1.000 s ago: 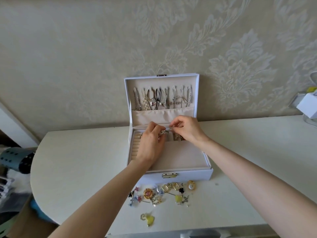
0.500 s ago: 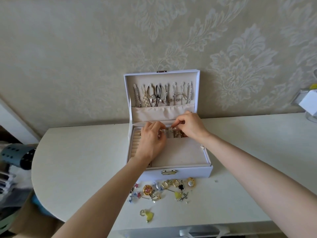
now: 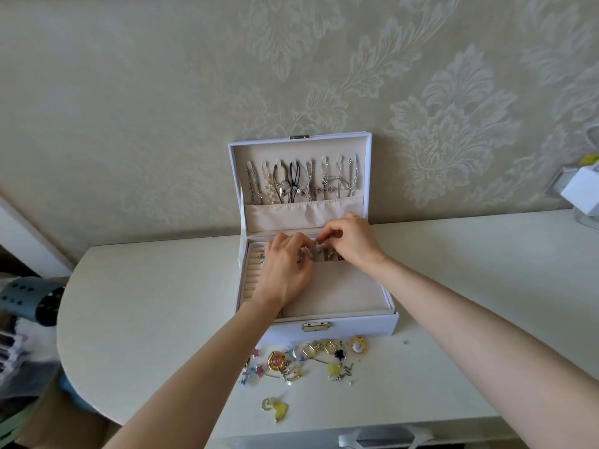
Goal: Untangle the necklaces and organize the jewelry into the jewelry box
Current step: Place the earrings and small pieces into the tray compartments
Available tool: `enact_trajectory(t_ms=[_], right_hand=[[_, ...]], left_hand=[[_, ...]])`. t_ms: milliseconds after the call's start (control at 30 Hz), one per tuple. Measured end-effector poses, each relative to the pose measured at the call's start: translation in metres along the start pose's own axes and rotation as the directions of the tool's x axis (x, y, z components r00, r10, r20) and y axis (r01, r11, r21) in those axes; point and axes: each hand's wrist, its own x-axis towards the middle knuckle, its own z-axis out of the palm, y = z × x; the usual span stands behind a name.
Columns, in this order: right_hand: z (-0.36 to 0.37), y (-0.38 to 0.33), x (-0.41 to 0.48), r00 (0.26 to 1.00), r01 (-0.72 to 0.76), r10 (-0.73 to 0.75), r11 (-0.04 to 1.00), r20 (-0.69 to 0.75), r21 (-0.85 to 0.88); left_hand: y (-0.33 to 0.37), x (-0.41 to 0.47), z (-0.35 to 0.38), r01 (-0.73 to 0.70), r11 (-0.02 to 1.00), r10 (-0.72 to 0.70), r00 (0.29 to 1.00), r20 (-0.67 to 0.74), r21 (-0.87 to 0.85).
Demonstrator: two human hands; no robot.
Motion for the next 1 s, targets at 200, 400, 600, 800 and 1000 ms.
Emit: enact_trajectory(t_ms=[200, 400, 600, 800, 1000], right_hand=[[-0.002, -0.002, -0.002, 0.979, 0.201, -0.205, 0.97, -0.017, -0.138], [-0.005, 0.001, 0.001, 0.981, 0.193, -0.183, 0.952, 0.066, -0.238], [-0.006, -0.003, 0.008, 0.981, 0.174, -0.137, 0.931, 0.135, -0.321], [-0.014, -0.004, 0.009, 0.98, 0.155, -0.098, 0.92, 0.173, -0.359], [-0.007, -0.005, 0.004, 0.996, 0.047, -0.018, 0.943, 0.088, -0.331]], left_hand=[[0.001, -0.001, 0.0, -0.02, 1.0, 0.021, 1.0, 0.014, -0.021], [0.002, -0.001, 0.002, -0.033, 0.999, 0.036, 0.998, 0.054, -0.042], [0.002, -0.001, -0.001, -0.029, 0.996, 0.034, 0.998, 0.05, -0.084], [0.004, -0.001, -0.003, 0.016, 0.996, -0.013, 0.999, 0.032, -0.09], [0.002, -0.001, -0.001, 0.013, 0.996, -0.008, 0.998, 0.06, -0.087]])
